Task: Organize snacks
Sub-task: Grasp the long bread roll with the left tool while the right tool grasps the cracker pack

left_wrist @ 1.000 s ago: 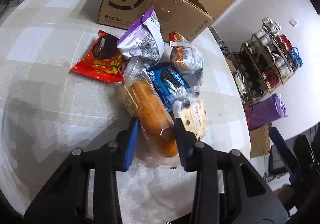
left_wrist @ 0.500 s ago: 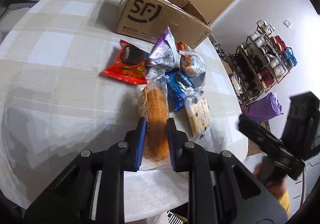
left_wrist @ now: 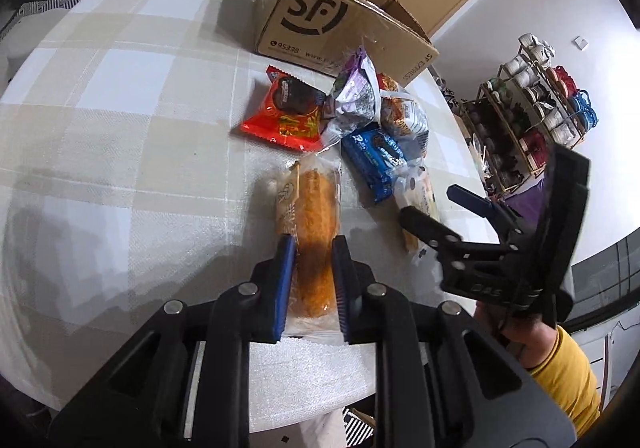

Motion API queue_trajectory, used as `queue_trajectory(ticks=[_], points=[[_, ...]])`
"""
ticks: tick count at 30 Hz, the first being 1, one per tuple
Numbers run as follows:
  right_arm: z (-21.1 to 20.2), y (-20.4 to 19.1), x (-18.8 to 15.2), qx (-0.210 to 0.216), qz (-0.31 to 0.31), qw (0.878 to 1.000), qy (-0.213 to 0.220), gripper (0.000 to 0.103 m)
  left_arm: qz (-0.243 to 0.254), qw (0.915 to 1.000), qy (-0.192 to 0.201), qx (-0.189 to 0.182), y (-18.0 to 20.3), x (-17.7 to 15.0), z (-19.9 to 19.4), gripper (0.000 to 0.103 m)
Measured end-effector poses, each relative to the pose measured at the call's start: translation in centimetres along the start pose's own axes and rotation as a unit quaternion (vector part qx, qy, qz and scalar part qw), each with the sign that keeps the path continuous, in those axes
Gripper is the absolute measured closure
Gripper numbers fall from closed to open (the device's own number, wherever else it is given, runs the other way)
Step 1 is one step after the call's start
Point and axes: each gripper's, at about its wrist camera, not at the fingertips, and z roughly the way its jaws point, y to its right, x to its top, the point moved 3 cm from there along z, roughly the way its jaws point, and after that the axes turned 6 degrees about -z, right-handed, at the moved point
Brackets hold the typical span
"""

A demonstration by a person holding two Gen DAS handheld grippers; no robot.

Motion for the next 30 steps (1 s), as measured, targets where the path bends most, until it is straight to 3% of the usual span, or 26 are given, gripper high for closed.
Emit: queue_trajectory(ticks=[2, 5, 12, 15, 21, 26, 30], points=[[0.7, 0.0, -0.1, -0.001, 0.0, 1.0, -0.013, 0.005, -0.001, 1.0, 0.0, 0.001, 0.2, 0.0, 0.2, 0.087], [1.2, 0.3, -0.3, 0.015, 0.009, 0.999, -0.027, 0.025, -0.004, 1.0, -0.006, -0.002, 0.4, -0.1, 0.6, 0.086], [1.6, 0.1, -0.5, 0.003, -0.01, 0.999, -0.034, 0.043, 0.0, 0.9998, -0.013, 0.017, 1.1, -0.3, 1.8, 0.077], [1.5, 0.2, -0.4, 0.008, -0.005, 0.999, -0.033, 0.044, 0.004, 0.9994, -0.016, 0.029, 1.4, -0.5, 2.5, 0.071], [0.6, 0.6, -0.2, 0.013, 0.009, 1.0, -0.01, 0.044, 0.021, 0.999, -0.013, 0.037, 2.6, -0.7, 3.2, 0.071], [-0.3, 0.4, -0.3, 0.023, 0.018, 1.0, -0.003, 0.044, 0.047, 0.9973, -0.001, 0.057, 3.8, -1.1, 3.3, 0.074], [-1.2, 0.4, -0.2, 0.028, 0.022, 0.999, 0.01, 0.044, 0.041, 0.9979, 0.008, 0.049, 3.7, -1.1, 2.8, 0.081]])
